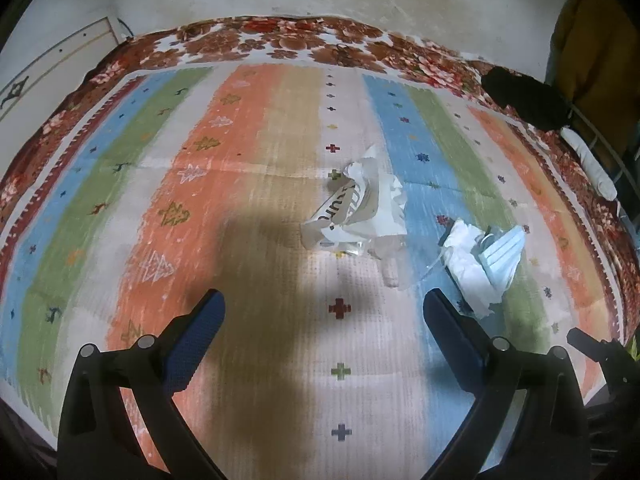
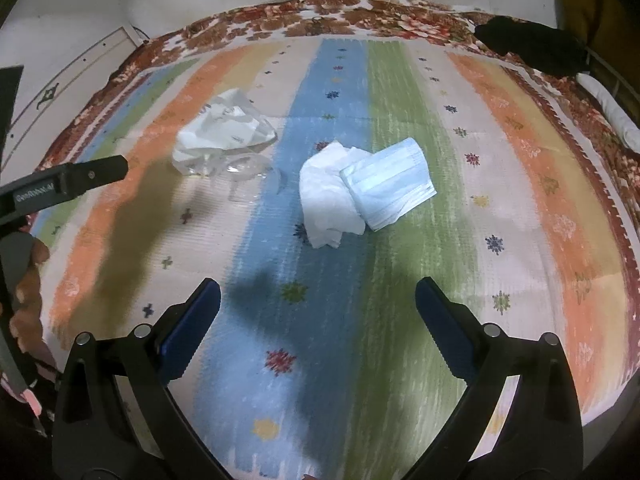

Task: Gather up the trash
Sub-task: 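Grasp the white 'Natural' paper bag with the left tool while the right tool grasps tissue and blue mask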

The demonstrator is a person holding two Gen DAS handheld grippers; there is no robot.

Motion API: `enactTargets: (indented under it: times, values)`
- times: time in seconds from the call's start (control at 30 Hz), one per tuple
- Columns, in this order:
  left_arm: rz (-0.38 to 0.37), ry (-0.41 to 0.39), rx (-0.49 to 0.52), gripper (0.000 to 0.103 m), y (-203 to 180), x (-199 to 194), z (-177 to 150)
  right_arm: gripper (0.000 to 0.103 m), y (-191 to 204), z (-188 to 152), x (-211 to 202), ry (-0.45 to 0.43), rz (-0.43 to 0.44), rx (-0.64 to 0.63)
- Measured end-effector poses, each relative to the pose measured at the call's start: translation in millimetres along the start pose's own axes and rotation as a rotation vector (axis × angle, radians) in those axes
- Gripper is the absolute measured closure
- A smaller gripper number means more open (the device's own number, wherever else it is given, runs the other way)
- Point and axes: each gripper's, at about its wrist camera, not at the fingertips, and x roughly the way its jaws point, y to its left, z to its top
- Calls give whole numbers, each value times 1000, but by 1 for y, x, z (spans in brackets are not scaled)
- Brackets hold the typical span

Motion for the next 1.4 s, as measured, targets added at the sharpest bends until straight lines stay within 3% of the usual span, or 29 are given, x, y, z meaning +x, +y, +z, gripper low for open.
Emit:
enactTargets:
  times: [0.37, 0.77, 0.97, 1.13, 1.23, 1.3, 1.33, 1.4]
  values:
    - [0, 40, 5, 6, -9, 33, 16, 11, -12, 27, 33, 32, 29, 78]
    - [-8, 46, 22, 7, -14, 63, 36, 25, -19, 44, 78, 121, 58, 145]
    - [-34, 63, 18, 16, -15, 78, 41, 34, -20, 46, 97, 169, 81, 170]
    - [-52, 76, 4, 29, -14, 88, 41, 44, -24, 47, 107, 187, 96, 192]
    - [-57, 75, 6, 47, -15, 91, 40, 56, -23, 46, 111, 201, 97, 184]
    - [-67, 71, 4, 66, -16, 91, 39, 66, -23, 46, 112, 205, 90, 178]
    - [-79, 67, -1, 70, -17, 90, 39, 69, -23, 46, 112, 206, 90, 178]
    - [-86, 59, 2, 90, -19, 88, 40, 84, -23, 47, 111, 210, 94, 180]
